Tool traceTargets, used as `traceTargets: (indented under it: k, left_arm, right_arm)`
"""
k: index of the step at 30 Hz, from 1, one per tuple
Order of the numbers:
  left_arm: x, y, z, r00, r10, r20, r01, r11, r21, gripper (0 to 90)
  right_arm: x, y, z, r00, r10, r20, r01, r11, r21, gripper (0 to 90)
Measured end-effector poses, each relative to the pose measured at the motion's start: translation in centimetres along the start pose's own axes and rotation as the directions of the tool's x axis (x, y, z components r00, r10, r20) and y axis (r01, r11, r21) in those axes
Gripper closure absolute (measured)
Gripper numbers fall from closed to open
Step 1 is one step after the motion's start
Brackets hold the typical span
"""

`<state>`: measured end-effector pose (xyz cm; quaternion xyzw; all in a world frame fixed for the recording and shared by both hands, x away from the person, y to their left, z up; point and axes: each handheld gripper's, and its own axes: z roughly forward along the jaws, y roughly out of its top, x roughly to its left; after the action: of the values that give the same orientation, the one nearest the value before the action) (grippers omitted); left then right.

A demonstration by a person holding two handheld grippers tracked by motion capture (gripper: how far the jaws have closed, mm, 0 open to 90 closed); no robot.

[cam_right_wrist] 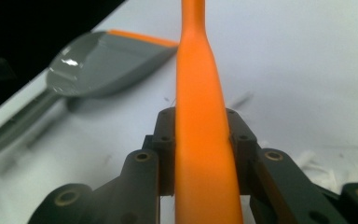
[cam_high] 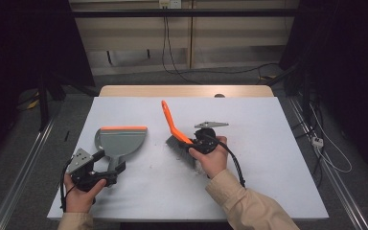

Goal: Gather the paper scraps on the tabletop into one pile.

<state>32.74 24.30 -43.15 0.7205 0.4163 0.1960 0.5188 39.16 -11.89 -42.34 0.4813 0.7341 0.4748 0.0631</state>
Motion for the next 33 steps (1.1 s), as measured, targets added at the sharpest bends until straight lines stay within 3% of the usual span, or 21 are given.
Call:
traceTargets:
  k: [3, 9, 14, 16, 21, 24, 31, 33]
  left_arm:
    - [0.0, 0.0, 0.1, 1.0000, 0.001, 0.002, -0.001, 1.0000, 0.005, 5.1]
    - [0.2, 0.0, 0.0, 1.0000, -0.001, 0.002, 0.001, 1.0000, 0.001, 5.1]
    - [0.2, 0.1, 0.1, 0.9999, -0.009, 0.005, 0.009, 0.9999, -0.008, 5.1]
    - [0.1, 0.1, 0.1, 0.9999, -0.009, 0.006, 0.009, 0.9999, -0.011, 5.1]
    - [0.1, 0.1, 0.2, 0.9999, -0.012, 0.007, 0.012, 0.9999, -0.010, 5.1]
    - [0.2, 0.1, 0.2, 1.0000, -0.003, 0.007, 0.003, 1.0000, -0.001, 5.1]
    - [0.0, 0.1, 0.3, 0.9999, -0.001, 0.011, 0.001, 1.0000, 0.000, 5.1]
    - [0.0, 0.2, 0.3, 0.9999, 0.000, 0.012, 0.000, 1.0000, 0.001, 5.1]
  right_arm:
    - [1.5, 0.3, 0.4, 0.9990, -0.016, -0.042, 0.015, 1.000, -0.015, 71.3]
    - [5.1, -1.1, 2.8, 0.9894, -0.015, -0.144, 0.018, 1.000, 0.019, 71.3]
    - [6.6, -2.7, 4.8, 0.9853, 0.001, -0.171, 0.011, 0.997, 0.072, 71.3]
    - [6.2, -2.6, 5.0, 0.9892, -0.007, -0.146, 0.016, 0.998, 0.061, 71.3]
    - [2.7, -1.5, 5.0, 0.9939, 0.085, -0.070, -0.082, 0.996, 0.047, 71.0]
    - [0.8, -0.9, 4.6, 0.9934, 0.113, -0.015, -0.113, 0.993, 0.027, 71.0]
    - [-1.3, -0.1, 2.2, 0.9935, 0.072, 0.089, -0.072, 0.997, -0.006, 71.3]
    - [-1.6, 0.3, 1.3, 0.9941, 0.081, 0.072, -0.079, 0.997, -0.023, 71.3]
